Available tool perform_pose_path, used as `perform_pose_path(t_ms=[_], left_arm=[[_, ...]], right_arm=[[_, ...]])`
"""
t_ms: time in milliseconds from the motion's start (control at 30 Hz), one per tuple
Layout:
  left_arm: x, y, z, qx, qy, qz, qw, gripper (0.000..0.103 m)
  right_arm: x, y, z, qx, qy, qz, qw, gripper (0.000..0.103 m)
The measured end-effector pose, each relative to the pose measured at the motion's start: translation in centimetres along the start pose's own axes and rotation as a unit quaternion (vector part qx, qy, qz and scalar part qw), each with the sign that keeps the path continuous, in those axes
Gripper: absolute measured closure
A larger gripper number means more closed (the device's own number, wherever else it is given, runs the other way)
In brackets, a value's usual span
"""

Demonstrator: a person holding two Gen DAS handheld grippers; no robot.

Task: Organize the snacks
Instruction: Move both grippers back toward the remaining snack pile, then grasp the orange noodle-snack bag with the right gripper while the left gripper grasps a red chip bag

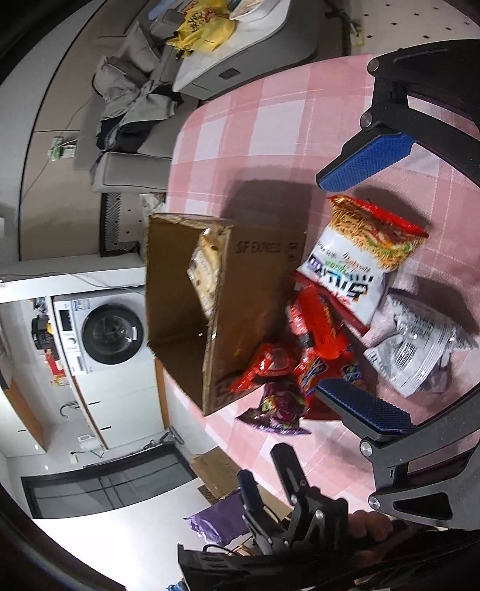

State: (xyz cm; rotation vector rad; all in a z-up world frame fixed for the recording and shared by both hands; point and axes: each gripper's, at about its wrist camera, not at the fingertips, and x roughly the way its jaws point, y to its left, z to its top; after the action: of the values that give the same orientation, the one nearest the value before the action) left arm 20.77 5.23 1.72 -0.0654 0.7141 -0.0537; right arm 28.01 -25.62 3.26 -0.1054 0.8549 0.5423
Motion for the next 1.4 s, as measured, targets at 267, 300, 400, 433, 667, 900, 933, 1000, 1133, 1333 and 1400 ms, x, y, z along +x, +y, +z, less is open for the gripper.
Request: perform_pose_path(t_ms=[267, 300, 400, 433, 667, 900, 933, 1000, 1133, 1333, 1400], left_arm=[[0.4, -1.0, -0.4, 0.017, 0.010, -0.012, 0.9997, 0.001], [0.6, -1.1, -0.5, 0.019, 0.012, -0.010, 0.9997, 0.001], [0.9, -1.5, -0.9, 0.023, 0.020, -0.015, 0.9994, 0.001], [1.0, -1.7, -1.0, 0.026, 0.022, -0.019, 0.9992, 0.001], [1.9, -2.8, -1.7, 0.039, 0.037, -0.025, 0.9982, 0.001], [2.8, -3.5, -2.4, 0.046, 0.048, -0.029, 0.9974, 0.001], [2.9, -3.7, -2.5, 0.047, 0.048, -0.028, 0.9973, 0.001], [3.1, -3.7, -2.6, 0.045, 0.051, -0.031, 0.9972, 0.001], [3.4, -3.8, -2.7, 0.042, 0.053, -0.033, 0.9972, 0.001], [4.0, -3.6, -3.0, 0.038, 0.057, -0.038, 0.9969, 0.001], [4.1, -3.6, -3.0, 0.036, 0.058, -0.042, 0.9968, 0.001]], right_arm=[[0.3, -0.6, -0.5, -0.001, 0.018, 0.011, 1.000, 0.000], [0.5, -0.6, -0.5, -0.001, 0.020, 0.008, 1.000, 0.000], [1.1, -1.1, -0.7, 0.011, 0.024, 0.001, 1.000, 0.000], [1.3, -1.3, -0.7, 0.013, 0.027, 0.001, 1.000, 0.000], [3.5, -2.4, -1.3, 0.041, 0.057, 0.002, 0.998, 0.000], [5.6, -2.7, -1.8, 0.060, 0.074, -0.002, 0.995, 0.000], [5.9, -2.8, -1.8, 0.062, 0.078, -0.002, 0.995, 0.000], [6.1, -3.1, -1.9, 0.069, 0.079, -0.002, 0.995, 0.000], [6.8, -3.8, -2.0, 0.089, 0.081, 0.007, 0.993, 0.001], [7.6, -4.5, -1.9, 0.100, 0.081, 0.024, 0.991, 0.023], [7.6, -4.5, -1.9, 0.100, 0.075, 0.025, 0.992, 0.030]])
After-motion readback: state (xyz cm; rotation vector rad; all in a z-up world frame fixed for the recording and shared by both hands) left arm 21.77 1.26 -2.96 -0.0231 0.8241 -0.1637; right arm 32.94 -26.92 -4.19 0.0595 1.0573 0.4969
